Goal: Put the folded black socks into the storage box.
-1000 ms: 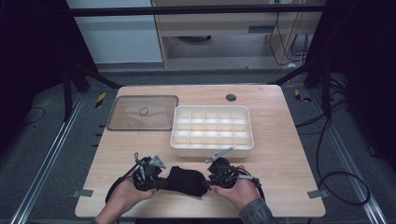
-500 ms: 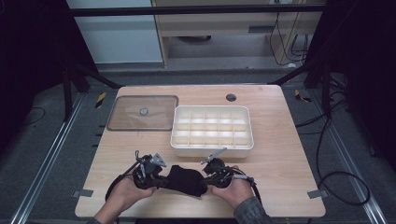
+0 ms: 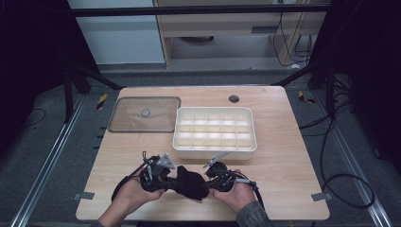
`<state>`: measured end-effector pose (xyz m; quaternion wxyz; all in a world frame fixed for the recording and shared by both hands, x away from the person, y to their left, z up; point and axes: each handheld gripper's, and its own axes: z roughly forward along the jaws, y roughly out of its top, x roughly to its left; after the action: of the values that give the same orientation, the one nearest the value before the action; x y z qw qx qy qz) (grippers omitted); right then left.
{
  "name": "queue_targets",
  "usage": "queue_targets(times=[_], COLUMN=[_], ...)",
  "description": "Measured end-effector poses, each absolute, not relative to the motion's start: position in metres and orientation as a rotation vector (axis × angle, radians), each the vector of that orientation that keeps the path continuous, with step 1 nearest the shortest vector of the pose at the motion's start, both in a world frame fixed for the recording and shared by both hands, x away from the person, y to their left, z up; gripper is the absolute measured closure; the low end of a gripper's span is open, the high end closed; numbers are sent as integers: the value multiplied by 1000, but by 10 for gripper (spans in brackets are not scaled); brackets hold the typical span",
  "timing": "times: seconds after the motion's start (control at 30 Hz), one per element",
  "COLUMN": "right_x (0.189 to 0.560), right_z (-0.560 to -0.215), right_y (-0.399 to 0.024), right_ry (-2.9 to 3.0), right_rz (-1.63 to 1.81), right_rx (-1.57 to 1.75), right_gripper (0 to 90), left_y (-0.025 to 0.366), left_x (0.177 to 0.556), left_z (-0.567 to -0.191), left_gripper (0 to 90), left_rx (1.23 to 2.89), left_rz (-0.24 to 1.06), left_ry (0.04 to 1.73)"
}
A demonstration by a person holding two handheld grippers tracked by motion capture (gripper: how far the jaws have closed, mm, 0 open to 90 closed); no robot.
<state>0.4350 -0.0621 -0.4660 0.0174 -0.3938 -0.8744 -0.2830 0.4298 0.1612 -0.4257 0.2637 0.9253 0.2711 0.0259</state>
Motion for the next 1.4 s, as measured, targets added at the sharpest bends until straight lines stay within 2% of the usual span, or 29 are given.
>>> queue_targets(times=[0.6,0.67,0.77,0.9,1.4], right_x=[435,435,432,427,421], right_z=[-474,-475,-473,-465,-468], right_y=[-66,-68,-71,-84,-116], right_ry=[-2663,-2662,-2655,-2670,-2660], right_rz=[-920,-931,-950,-1014,-988], right_rx=[-1281,-1274,-1283,-1272,-1334], right_gripper=[843,831,744,709,697], left_y=[119,116,112,107,86], left_x=[418,417,417,417,426], left_z=[-433,-435,-438,-439,-448], left_gripper=[830,831,831,830,826], left_rx=[2518,2532,2535,2550,2586], left_rz=[43,48,40,40,2], left_ry=[625,619,615,603,611])
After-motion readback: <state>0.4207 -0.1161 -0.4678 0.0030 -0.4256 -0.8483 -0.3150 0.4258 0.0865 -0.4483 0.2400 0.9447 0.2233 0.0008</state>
